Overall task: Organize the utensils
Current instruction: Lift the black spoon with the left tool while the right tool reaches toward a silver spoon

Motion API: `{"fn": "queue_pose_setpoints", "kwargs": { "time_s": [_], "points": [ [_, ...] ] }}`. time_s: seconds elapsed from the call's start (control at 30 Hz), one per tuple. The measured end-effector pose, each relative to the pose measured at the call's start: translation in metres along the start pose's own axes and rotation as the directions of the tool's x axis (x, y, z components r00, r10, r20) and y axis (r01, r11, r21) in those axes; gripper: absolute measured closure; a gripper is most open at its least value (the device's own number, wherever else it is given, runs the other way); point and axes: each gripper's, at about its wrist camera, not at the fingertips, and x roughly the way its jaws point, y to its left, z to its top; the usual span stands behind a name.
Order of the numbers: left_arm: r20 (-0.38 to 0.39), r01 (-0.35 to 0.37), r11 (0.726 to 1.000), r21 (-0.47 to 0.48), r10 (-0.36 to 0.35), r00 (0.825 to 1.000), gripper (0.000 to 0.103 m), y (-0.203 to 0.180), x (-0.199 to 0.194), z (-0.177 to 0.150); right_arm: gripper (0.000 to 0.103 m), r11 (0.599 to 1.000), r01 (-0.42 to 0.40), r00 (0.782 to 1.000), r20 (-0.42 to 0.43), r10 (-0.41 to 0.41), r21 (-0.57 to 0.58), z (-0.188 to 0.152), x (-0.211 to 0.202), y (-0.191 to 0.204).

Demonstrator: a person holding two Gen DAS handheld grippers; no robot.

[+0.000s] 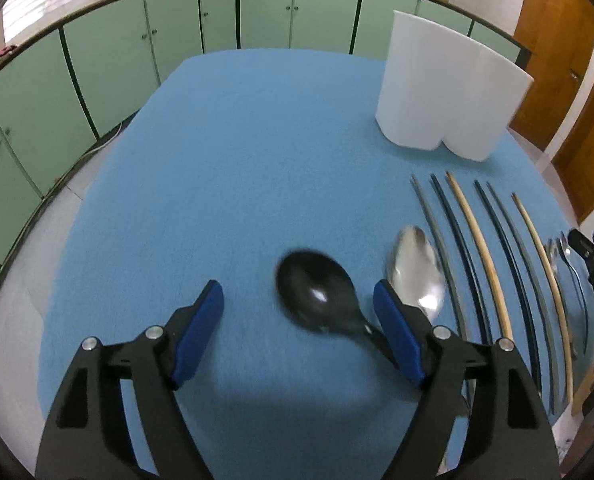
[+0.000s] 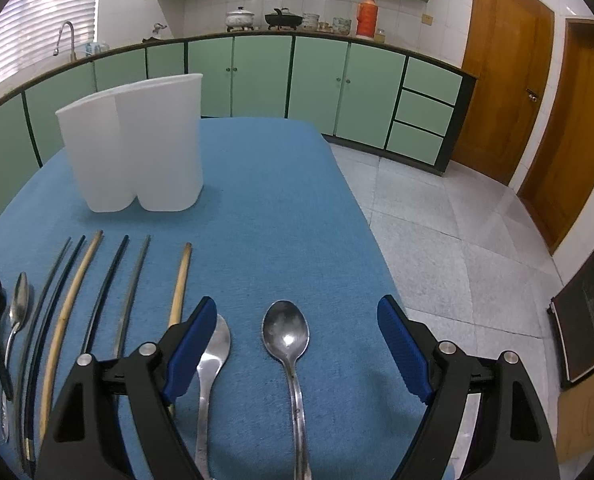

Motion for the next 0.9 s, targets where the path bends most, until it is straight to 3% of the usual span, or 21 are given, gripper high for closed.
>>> {"fn": "queue_pose_setpoints", "kwargs": {
  "time_s": [0.33, 0.5, 0.63, 0.9],
  "points": [
    [-0.038, 0.006, 1.0, 0.001, -0.006, 0.999, 0.035, -0.005, -0.017, -0.015, 0.022, 1.0, -0.008, 1.0, 0.014, 0.008, 0.01, -0.002, -0.008, -0.004],
    [-0.05, -0.045, 0.999, 0.021, 0.046, 0.998, 0.035, 0.003, -0.018, -0.015, 0.022, 1.0, -0.01, 1.0, 0.01, 0.01, 0.016, -0.002, -0.007, -0.003],
    [-0.036, -0.036, 0.999, 0.02, 0.037, 0.999, 0.032, 0.006, -0.022, -0.012, 0.022, 1.0, -0.013, 1.0, 0.006, 0.013, 0.015, -0.003, -0.005, -0.003],
    [-0.051, -0.043, 0.997, -0.065, 0.039, 0.998, 0.035, 0.015, -0.006, 0.006, 0.022, 1.0, -0.01, 1.0, 0.001, 0.01, 0.015, -0.001, -0.002, -0.002]
  ]
}}
